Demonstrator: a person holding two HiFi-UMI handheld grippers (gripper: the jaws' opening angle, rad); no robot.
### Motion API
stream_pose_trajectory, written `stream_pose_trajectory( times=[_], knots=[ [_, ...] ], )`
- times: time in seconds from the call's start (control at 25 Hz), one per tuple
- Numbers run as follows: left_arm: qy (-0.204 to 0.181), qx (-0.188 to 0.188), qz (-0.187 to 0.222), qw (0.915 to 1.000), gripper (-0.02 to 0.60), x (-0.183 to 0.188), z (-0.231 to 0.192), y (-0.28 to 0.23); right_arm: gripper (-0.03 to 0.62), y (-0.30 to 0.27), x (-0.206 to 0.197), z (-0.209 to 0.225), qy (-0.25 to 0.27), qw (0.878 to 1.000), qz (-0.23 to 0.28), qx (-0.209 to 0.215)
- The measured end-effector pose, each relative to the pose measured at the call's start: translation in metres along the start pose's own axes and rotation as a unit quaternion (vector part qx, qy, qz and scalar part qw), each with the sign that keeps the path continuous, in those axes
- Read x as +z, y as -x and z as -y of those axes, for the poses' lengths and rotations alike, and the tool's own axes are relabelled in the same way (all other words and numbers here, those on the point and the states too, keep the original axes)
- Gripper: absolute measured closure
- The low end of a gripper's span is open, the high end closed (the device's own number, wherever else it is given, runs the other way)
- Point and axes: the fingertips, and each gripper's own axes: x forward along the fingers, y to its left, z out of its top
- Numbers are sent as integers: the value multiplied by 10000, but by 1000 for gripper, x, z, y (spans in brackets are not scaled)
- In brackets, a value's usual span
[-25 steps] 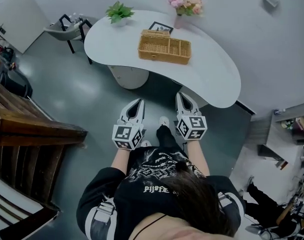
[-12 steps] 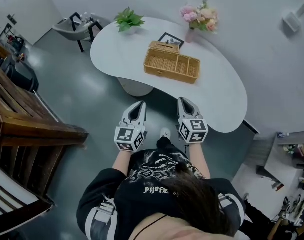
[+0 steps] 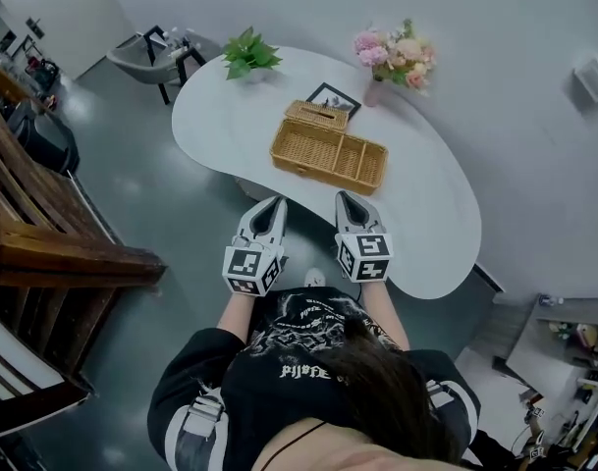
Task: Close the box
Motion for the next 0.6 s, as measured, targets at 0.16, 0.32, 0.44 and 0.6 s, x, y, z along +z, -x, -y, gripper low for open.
stream_pose_trajectory(
  times=[0.16, 0.32, 0.44, 0.6],
  knots=[
    [-1, 89, 44, 10000, 554, 2, 5, -25, 569, -13, 9, 13, 134, 9997, 32, 181],
    [-35, 234, 124, 9996, 554, 4, 8, -40, 569, -21, 14, 29, 112, 9997, 100, 182],
    [-69, 305, 258, 9992, 554, 9, 7, -45, 569, -24, 18, 40, 95, 9998, 171, 95],
    [-32, 390, 275, 9989, 554, 13, 1, -54, 569, -28, 25, 55, 36, 9998, 205, 4]
  ],
)
